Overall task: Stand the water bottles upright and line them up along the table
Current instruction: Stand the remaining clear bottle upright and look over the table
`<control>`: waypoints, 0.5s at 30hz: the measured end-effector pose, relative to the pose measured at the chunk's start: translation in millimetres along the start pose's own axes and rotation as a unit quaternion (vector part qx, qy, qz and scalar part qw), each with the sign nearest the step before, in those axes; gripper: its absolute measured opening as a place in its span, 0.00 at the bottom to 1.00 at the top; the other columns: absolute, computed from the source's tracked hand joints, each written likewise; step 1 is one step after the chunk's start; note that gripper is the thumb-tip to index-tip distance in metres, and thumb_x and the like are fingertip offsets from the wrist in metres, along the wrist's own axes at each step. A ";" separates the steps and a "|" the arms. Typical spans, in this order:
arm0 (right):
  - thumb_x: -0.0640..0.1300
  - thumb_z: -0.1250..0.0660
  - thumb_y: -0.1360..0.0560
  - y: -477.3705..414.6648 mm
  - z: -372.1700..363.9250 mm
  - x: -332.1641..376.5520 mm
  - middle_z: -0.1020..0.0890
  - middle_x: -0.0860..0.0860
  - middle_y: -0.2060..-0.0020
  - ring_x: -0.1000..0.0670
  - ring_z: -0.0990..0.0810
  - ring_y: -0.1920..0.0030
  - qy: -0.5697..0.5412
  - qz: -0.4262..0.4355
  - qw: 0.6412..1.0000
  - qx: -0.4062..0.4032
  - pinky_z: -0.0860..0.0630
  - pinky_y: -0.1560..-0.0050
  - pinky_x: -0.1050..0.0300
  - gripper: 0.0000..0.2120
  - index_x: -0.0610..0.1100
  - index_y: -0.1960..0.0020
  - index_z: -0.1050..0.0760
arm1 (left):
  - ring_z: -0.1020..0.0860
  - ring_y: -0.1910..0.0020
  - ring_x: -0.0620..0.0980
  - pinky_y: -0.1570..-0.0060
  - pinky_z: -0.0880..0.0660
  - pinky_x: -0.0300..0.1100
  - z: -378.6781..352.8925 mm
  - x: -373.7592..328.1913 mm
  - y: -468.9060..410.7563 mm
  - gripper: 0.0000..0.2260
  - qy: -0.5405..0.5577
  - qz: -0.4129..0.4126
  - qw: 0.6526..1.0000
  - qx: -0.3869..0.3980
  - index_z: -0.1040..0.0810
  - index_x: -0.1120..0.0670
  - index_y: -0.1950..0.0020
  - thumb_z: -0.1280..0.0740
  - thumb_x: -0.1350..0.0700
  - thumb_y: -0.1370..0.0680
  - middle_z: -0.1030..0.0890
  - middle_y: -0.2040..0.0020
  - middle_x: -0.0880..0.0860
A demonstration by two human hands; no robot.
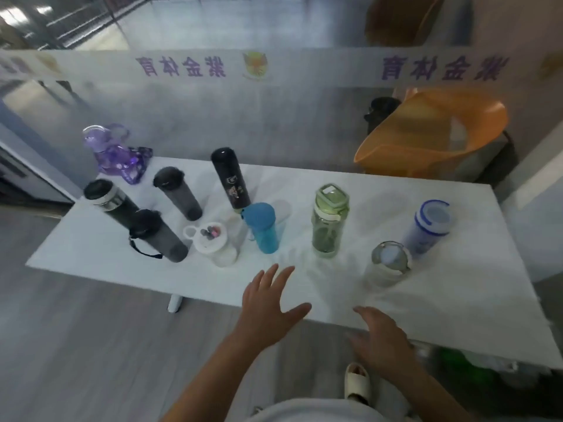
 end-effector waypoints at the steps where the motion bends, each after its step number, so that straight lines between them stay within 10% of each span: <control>1: 0.60 0.34 0.28 5.2 -9.0 25.0 0.31 0.54 0.29 0.50 0.33 0.30 0.015 0.020 1.000 -0.005 0.35 0.32 0.53 0.30 0.54 0.28 0.35 | 0.50 0.21 0.51 0.23 0.49 0.54 9.7 26.6 12.6 0.35 0.016 0.021 1.000 -0.006 0.47 0.36 0.23 0.39 0.29 0.27 0.49 0.20 0.45; 15: 0.52 0.31 0.26 43.0 -77.3 384.0 0.31 0.59 0.32 0.55 0.34 0.31 0.000 0.284 0.959 0.006 0.36 0.31 0.57 0.26 0.56 0.30 0.34 | 0.45 0.23 0.53 0.25 0.46 0.50 157.5 326.4 138.2 0.33 0.102 0.223 0.955 -0.165 0.41 0.39 0.24 0.35 0.34 0.27 0.42 0.21 0.49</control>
Point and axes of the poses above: each hand's wrist, its own y-axis away from the middle knuckle, its own z-axis out of the back of the hand, x = y × z, the point moved 8 cm from there along -y, towards the middle knuckle
